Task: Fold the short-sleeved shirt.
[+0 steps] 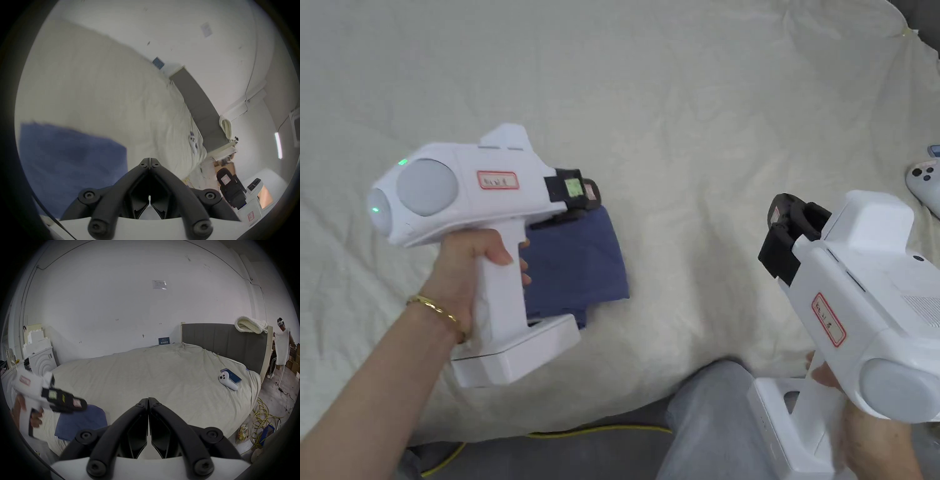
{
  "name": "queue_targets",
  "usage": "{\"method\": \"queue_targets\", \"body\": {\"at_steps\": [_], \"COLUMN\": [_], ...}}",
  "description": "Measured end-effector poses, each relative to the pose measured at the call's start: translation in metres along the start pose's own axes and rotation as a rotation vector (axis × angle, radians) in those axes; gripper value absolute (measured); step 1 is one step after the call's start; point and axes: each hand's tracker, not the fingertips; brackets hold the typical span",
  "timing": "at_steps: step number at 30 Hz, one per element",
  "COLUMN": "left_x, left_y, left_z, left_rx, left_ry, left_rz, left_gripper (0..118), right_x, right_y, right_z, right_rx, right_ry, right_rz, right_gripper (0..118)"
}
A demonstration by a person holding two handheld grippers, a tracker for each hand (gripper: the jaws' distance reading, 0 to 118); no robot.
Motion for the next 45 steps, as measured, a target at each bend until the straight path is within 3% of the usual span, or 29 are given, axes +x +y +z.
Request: {"method": "queue_targets", "body": {"at_steps": [4,6,8,10,12,20,29,38,45], "left_x": [-0.011,-0.025,-0.039,-0.053,-0.065,-0.085,-0.086,-0.089,-0.086], "left_y": [0.015,0.019,0.022,0.022,0.017,-0.024,-0.061,-0.077,-0.082], "left_z": [0.031,0.046,0.057,0.066,0.073,0.092,0.102,0.099,0.100], "left_rx": [0.076,0.093,0.084,0.066,0.085,0.286,0.434,0.482,0.502], "left_ry": [0.216,0.293,0.325,0.386,0.463,0.690,0.829,0.828,0.819], "left_rz": [-0.147,-0.167,-0.139,-0.116,-0.126,-0.215,-0.324,-0.365,-0.352], "left_gripper": [0,11,41,82,103,105,105,105,105], "right_x": [-0.009,-0.013,-0.018,-0.022,-0.027,-0.058,-0.129,-0.177,-0.179], "right_y": [0.004,0.005,0.007,0.008,0.008,0.009,-0.007,-0.058,-0.097], "right_z": [0.000,0.000,0.000,-0.002,-0.003,-0.021,-0.074,-0.126,-0.140], "right_rx": [0.012,0.020,0.024,0.026,0.030,0.048,0.029,-0.096,-0.188], "right_ry": [0.020,0.029,0.038,0.046,0.052,0.109,0.241,0.305,0.271], "right_rz": [0.005,0.009,0.014,0.017,0.020,0.043,0.082,0.187,0.178], "right_gripper": [0,0,0,0,0,0,0,0,0]}}
